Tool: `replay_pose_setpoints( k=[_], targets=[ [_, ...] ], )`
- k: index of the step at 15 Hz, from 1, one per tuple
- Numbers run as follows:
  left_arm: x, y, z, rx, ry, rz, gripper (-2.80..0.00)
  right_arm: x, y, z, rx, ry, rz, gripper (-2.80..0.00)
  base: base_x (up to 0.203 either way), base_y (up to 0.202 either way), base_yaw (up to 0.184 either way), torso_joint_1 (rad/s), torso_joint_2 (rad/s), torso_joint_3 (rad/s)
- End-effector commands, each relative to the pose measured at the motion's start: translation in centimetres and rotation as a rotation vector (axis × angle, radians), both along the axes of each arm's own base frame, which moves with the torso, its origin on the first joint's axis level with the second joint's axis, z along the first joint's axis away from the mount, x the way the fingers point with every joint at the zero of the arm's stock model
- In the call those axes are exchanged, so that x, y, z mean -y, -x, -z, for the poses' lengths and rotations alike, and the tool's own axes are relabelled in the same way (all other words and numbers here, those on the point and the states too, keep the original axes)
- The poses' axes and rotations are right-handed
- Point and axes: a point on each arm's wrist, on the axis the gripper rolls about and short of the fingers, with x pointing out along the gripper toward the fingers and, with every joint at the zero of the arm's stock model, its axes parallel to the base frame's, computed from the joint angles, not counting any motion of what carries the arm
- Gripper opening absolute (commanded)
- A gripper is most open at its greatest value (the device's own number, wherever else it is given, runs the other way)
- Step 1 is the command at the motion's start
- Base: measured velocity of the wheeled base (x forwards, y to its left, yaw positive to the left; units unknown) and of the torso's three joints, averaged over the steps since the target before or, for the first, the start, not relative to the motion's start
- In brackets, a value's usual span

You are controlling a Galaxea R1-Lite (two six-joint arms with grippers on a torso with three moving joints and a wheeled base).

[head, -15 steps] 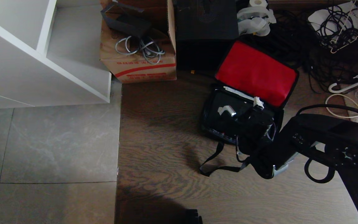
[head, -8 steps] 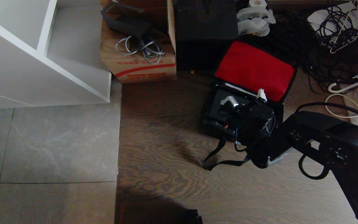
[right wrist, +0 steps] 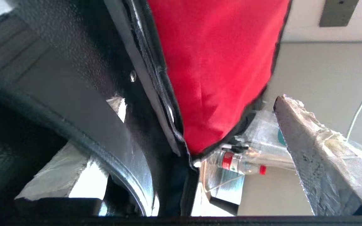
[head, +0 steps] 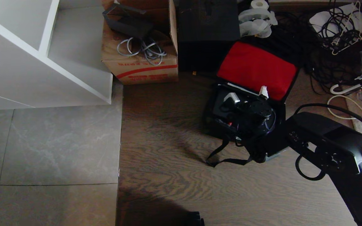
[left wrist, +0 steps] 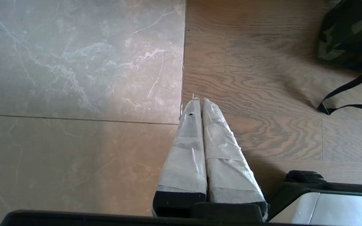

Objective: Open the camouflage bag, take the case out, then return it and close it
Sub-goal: Grip the handle

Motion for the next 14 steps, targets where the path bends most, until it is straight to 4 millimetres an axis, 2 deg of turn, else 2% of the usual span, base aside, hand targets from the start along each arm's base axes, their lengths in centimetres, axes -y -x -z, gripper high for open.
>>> replay_pose_setpoints(
  k=[1, 5, 8, 11, 13, 14],
  targets=[
    [0.0, 0.0, 0.0, -0.001, 0.001, -0.001, -2.80, 0.8, -1.0, 1.8, -0.065, 0.016, 0.025, 0.00, 0.000, 0.000, 0.000, 0.000, 0.00, 0.000],
    [0.0, 0.0, 0.0, -0.001, 0.001, -0.001, -2.80, 2.0, -2.1, 1.1, -0.076, 0.017, 0.040, 0.00, 0.000, 0.000, 0.000, 0.000, 0.00, 0.000],
    [0.0, 0.0, 0.0, -0.001, 0.001, -0.001, -2.80, 2.0, -1.7, 1.4, -0.086, 0.026, 0.011, 0.00, 0.000, 0.000, 0.000, 0.000, 0.00, 0.000],
    [0.0, 0.0, 0.0, -0.001, 0.001, -0.001, -2.80, 1.9, -1.6, 0.7, -0.070, 0.039, -0.061, 0.00, 0.000, 0.000, 0.000, 0.000, 0.00, 0.000],
    [0.0, 0.0, 0.0, 0.000, 0.001, -0.001, -2.80, 2.0, -1.0, 1.5, -0.114, 0.052, -0.075, 0.00, 0.000, 0.000, 0.000, 0.000, 0.00, 0.000],
    [0.0, 0.0, 0.0, 0.000, 0.001, -0.001, -2.80, 2.1, -0.9, 1.6, -0.121, 0.052, -0.076, -2.80, 0.000, 0.000, 0.000, 0.000, 0.00, 0.000]
  ],
)
